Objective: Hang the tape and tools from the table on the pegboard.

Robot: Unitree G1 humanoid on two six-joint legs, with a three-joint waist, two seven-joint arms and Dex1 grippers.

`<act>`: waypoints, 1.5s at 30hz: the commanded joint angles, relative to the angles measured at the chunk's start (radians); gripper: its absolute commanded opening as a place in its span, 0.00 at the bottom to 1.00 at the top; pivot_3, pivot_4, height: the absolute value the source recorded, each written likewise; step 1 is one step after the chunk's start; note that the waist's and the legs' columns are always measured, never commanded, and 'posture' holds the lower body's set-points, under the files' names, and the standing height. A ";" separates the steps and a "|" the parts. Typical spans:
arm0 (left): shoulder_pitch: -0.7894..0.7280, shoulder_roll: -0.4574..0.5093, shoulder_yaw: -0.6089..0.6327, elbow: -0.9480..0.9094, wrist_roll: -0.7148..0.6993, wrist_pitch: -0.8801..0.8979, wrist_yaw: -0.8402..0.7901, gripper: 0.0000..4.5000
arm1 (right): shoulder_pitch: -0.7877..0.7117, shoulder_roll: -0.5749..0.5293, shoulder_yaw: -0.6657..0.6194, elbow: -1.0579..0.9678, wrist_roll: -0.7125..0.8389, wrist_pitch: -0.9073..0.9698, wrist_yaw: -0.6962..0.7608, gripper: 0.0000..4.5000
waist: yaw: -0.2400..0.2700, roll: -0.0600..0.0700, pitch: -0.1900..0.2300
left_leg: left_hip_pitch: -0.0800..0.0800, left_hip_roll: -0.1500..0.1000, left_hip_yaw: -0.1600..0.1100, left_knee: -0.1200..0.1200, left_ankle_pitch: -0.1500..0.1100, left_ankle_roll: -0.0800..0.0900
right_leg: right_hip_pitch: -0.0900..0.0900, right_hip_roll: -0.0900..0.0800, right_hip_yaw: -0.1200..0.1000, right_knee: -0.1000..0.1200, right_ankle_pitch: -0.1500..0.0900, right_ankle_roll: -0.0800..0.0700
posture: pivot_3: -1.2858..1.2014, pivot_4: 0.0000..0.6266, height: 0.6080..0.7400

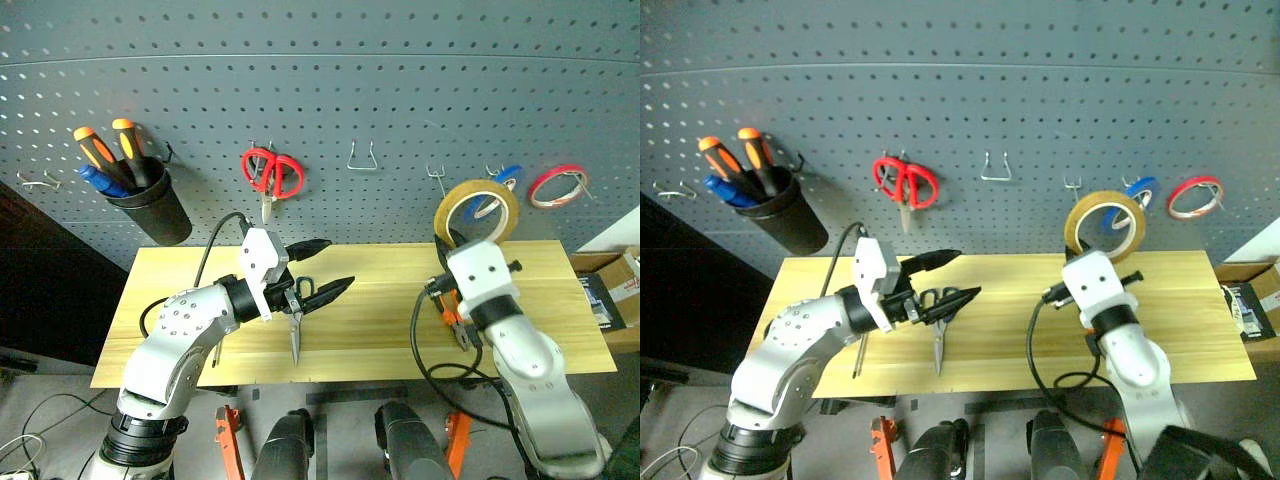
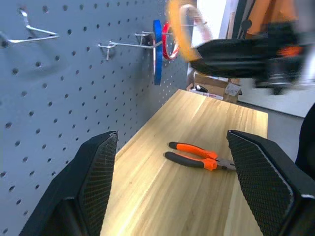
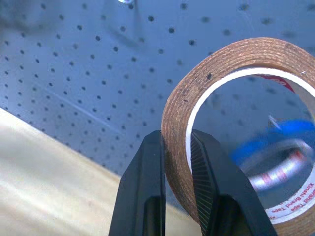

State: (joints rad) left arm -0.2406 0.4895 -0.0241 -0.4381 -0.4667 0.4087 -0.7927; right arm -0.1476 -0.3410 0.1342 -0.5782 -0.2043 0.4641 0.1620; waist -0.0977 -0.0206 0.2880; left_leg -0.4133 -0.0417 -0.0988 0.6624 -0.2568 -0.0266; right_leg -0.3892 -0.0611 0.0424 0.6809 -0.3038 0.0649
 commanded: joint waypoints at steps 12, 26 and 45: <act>0.021 0.024 -0.027 -0.004 0.087 -0.057 0.042 0.84 | -0.005 -0.005 -0.053 0.189 0.054 -0.241 0.059 0.54 | 0.013 0.000 0.000 | -0.001 0.000 0.001 0.000 0.000 0.000 | -0.001 0.000 0.000 0.000 0.000 0.000 | 0.47 0.39 1.00; -0.034 0.110 -0.050 0.252 0.187 -0.188 -0.096 0.84 | -0.037 0.099 -0.193 0.273 0.174 0.516 0.020 0.99 | 0.007 0.001 -0.001 | 0.001 0.001 0.000 0.000 0.001 0.000 | -0.001 0.001 0.000 0.002 0.002 -0.003 | 0.46 0.39 1.00; -0.013 0.086 -0.065 0.224 0.192 -0.181 -0.083 0.84 | -0.262 0.041 -0.229 0.776 0.276 0.511 0.127 0.95 | 0.002 -0.001 -0.002 | 0.000 0.002 0.002 0.000 0.001 0.000 | -0.002 0.002 0.001 0.002 0.002 -0.003 | 0.47 0.38 1.00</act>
State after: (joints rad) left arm -0.2661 0.5831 -0.0968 -0.1772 -0.2686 0.2383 -0.8820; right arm -0.4147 -0.2965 -0.0824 0.1656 0.0538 0.9803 0.2725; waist -0.0961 -0.0212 0.2857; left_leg -0.4133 -0.0396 -0.0971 0.6629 -0.2558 -0.0268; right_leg -0.3906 -0.0590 0.0431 0.6827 -0.3016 0.0617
